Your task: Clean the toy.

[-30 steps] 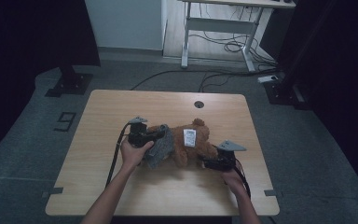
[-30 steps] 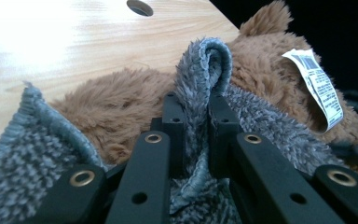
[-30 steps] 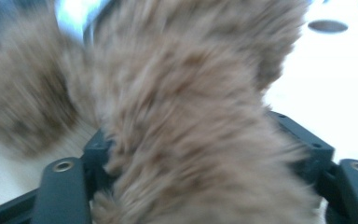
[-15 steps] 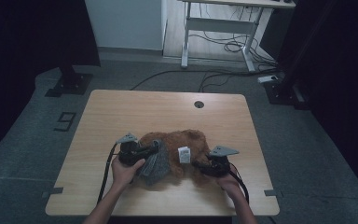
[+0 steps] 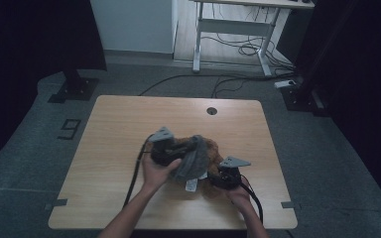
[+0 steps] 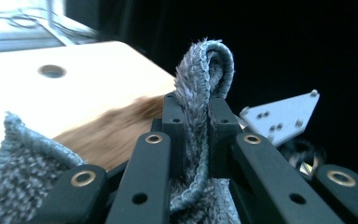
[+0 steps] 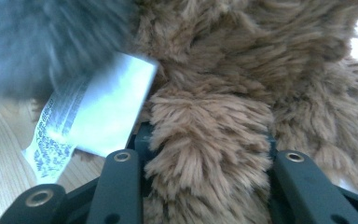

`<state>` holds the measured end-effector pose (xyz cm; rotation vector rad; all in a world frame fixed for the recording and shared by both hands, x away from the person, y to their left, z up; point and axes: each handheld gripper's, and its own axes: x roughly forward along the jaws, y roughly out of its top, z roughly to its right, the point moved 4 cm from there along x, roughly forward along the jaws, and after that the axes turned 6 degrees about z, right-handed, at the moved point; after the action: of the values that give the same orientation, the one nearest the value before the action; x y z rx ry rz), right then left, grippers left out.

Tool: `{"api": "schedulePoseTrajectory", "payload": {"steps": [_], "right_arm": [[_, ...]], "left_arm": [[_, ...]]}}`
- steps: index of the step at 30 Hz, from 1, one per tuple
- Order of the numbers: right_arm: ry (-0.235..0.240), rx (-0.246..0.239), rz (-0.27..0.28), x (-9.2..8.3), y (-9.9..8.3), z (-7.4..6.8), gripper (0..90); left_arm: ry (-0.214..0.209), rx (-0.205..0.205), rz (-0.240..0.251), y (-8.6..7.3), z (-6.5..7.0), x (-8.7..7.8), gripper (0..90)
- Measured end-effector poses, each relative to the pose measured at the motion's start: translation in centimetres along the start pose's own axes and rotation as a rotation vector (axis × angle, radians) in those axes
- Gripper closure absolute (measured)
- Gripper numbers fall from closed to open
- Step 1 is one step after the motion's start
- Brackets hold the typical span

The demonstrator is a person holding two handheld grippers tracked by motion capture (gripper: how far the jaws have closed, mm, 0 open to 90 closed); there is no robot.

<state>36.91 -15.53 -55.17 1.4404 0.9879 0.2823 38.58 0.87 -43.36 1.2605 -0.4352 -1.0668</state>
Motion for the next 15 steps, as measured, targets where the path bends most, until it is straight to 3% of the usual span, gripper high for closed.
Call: {"api": "schedulePoseTrajectory", "payload": {"steps": [3,5,8,15], "right_arm": [[-0.006,0.007,-0.001,-0.1,0.0,0.1,59.4],[-0.014,0.006,-0.006,-0.2,-0.1,0.2,59.7],[-0.012,0.020,-0.011,-0.2,-0.3,0.4,60.0],[-0.021,0.041,-0.010,-0.2,-0.3,0.5,60.2]], "left_arm": [[0.085,0.057,-0.093,-1.1,-0.4,3.1,80.3],[0.086,0.017,-0.096,-2.0,-1.4,3.7,80.3],[0.099,-0.016,-0.071,-2.5,-2.5,2.7,80.5],[0.231,0.027,-0.077,-3.5,-5.0,-1.7,80.5]]}}
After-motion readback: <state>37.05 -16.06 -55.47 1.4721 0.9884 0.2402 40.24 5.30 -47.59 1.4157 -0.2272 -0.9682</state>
